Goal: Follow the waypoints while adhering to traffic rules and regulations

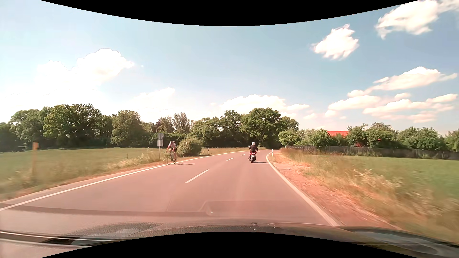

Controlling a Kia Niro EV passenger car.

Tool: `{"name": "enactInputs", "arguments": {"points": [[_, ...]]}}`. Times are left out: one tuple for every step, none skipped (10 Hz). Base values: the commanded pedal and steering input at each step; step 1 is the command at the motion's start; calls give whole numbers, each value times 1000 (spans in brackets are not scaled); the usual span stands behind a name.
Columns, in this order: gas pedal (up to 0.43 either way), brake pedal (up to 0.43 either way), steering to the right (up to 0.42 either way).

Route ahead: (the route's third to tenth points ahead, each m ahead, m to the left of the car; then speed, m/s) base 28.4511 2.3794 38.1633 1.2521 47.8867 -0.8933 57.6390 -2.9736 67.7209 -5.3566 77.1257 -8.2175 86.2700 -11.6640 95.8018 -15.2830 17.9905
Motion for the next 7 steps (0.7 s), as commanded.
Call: {"name": "enactInputs", "arguments": {"points": [[260,6,23],[260,6,23],[260,6,23],[260,6,24],[260,6,24],[260,6,24],[260,6,24]]}}
